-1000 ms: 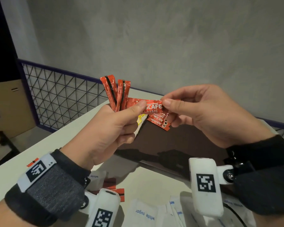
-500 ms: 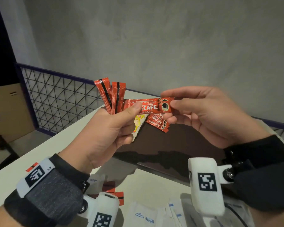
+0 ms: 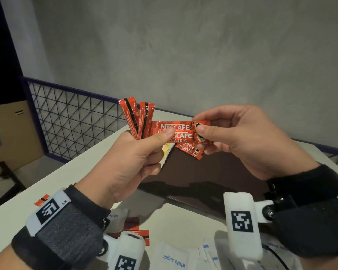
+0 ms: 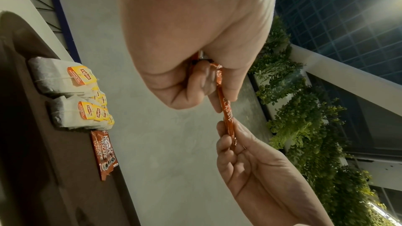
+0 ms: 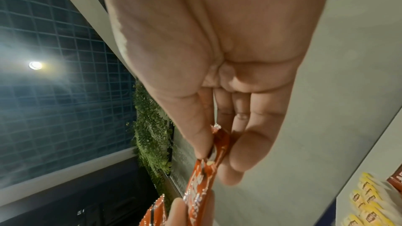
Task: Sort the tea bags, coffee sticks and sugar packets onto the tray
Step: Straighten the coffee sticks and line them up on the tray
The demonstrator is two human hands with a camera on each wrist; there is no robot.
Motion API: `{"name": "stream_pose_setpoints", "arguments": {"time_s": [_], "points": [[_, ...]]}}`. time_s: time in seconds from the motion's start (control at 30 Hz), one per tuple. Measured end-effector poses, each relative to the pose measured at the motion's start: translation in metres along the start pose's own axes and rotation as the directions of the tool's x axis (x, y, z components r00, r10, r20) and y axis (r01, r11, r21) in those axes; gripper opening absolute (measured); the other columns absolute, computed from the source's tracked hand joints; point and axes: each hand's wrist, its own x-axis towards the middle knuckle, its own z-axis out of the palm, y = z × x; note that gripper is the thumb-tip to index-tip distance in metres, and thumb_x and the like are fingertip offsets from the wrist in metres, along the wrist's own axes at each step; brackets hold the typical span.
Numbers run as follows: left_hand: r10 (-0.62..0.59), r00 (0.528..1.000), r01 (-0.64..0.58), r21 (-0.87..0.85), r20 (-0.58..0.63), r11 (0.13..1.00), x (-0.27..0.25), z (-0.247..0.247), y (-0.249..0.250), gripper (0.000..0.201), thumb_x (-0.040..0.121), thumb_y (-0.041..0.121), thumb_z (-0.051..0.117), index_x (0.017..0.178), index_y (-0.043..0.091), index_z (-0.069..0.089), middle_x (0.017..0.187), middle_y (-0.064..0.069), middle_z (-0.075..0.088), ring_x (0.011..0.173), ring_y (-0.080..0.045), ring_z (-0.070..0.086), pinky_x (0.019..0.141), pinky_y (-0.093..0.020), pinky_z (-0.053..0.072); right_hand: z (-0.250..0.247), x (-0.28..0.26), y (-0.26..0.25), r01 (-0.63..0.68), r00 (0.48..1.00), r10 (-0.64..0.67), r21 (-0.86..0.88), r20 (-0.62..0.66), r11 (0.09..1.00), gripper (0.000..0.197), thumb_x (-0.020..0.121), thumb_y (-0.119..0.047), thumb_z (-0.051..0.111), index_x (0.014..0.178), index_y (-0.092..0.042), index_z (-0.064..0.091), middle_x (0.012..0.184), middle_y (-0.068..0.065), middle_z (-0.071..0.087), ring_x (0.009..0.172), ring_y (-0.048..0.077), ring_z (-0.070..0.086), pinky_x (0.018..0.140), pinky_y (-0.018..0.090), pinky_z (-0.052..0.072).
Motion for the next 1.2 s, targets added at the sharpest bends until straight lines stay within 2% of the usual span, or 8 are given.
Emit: {"name": "stream_pose_setpoints", "arguments": {"time_s": [0.27,0.37,0.47,0.6,0.77,0.87,0.97,1.2], "points": [[-0.006,1.000,0.006,0.019,0.008,1.000,0.000,-0.002,-0.001,0.032,0.092,0.027,0.070,0.061,0.025,0.064,0.065,0.002,0.021,0.050,-0.009,0.021,0.045,-0.022,0.025,-0.001,0.002,0.002,0.006,1.000,-0.007,-0.141,-0.009,0.990,0.013,0.088,-0.010,0.075,0.101,-0.013,0.076,0.087,0.012,0.078,0.071,0.021,0.072,0.065,0.041,0.054],[-0.005,1.000,0.005,0.021,0.014,1.000,0.000,-0.003,-0.002,0.021,0.094,0.028,0.072,0.074,0.024,0.070,0.062,0.006,0.027,0.049,-0.007,0.024,0.045,-0.021,0.026,0.000,0.002,0.003,0.031,0.999,-0.038,-0.224,-0.023,0.974,0.017,0.082,-0.024,0.082,0.099,-0.021,0.079,0.092,0.008,0.078,0.077,0.016,0.071,0.069,0.036,0.052],[-0.016,1.000,0.016,0.043,0.016,0.999,-0.001,-0.002,-0.002,0.011,0.092,0.028,0.074,0.087,0.019,0.071,0.060,0.006,0.032,0.050,-0.007,0.025,0.044,-0.020,0.027,0.004,0.000,0.002,0.071,0.997,-0.069,-0.346,0.018,0.936,0.015,0.083,-0.024,0.083,0.098,-0.023,0.079,0.088,0.004,0.078,0.081,0.023,0.072,0.077,0.048,0.057],[-0.053,0.998,0.050,0.094,0.026,0.994,0.000,-0.001,-0.003,0.017,0.092,0.026,0.073,0.076,0.023,0.071,0.061,0.004,0.033,0.052,-0.010,0.025,0.045,-0.021,0.028,0.008,-0.006,-0.006,0.066,0.997,-0.029,-0.541,0.076,0.838,0.010,0.087,-0.023,0.078,0.096,-0.027,0.078,0.081,-0.008,0.077,0.078,0.018,0.073,0.081,0.047,0.060],[-0.065,0.998,0.065,0.085,-0.004,0.994,0.000,-0.004,0.000,0.034,0.094,0.026,0.072,0.060,0.025,0.068,0.060,0.005,0.032,0.051,-0.009,0.027,0.045,-0.021,0.028,0.020,0.002,-0.020,0.058,0.994,0.015,-0.642,0.108,0.765,0.004,0.087,-0.018,0.074,0.089,-0.020,0.077,0.078,-0.002,0.077,0.074,0.021,0.074,0.075,0.046,0.059],[-0.052,0.993,0.054,0.009,-0.102,0.999,0.006,-0.007,0.000,0.023,0.093,0.028,0.073,0.074,0.020,0.065,0.059,0.008,0.028,0.051,-0.010,0.022,0.043,-0.020,0.026,0.011,0.033,-0.028,-0.026,0.989,0.116,-0.673,0.088,0.739,0.004,0.085,-0.016,0.079,0.089,-0.016,0.076,0.082,0.004,0.079,0.081,0.028,0.075,0.083,0.051,0.061],[-0.057,0.979,0.042,-0.081,-0.194,0.996,0.010,-0.012,0.004,0.043,0.092,0.030,0.074,0.121,-0.002,0.068,0.059,0.009,0.026,0.051,-0.010,0.020,0.044,-0.021,0.019,-0.008,0.069,-0.021,-0.176,0.974,0.224,-0.682,-0.018,0.710,0.006,0.087,-0.018,0.079,0.090,-0.016,0.075,0.087,0.002,0.079,0.090,0.023,0.074,0.088,0.046,0.061],[-0.045,0.965,-0.008,-0.201,-0.260,0.980,0.013,-0.019,0.007,0.026,0.095,0.028,0.071,0.108,0.007,0.077,0.060,0.007,0.023,0.045,-0.008,0.022,0.043,-0.021,0.016,-0.012,0.110,0.051,-0.407,0.858,0.490,-0.790,-0.157,0.459,0.027,0.085,-0.015,0.080,0.103,0.003,0.073,0.095,0.020,0.074,0.074,0.026,0.063,0.065,0.034,0.050]]}}
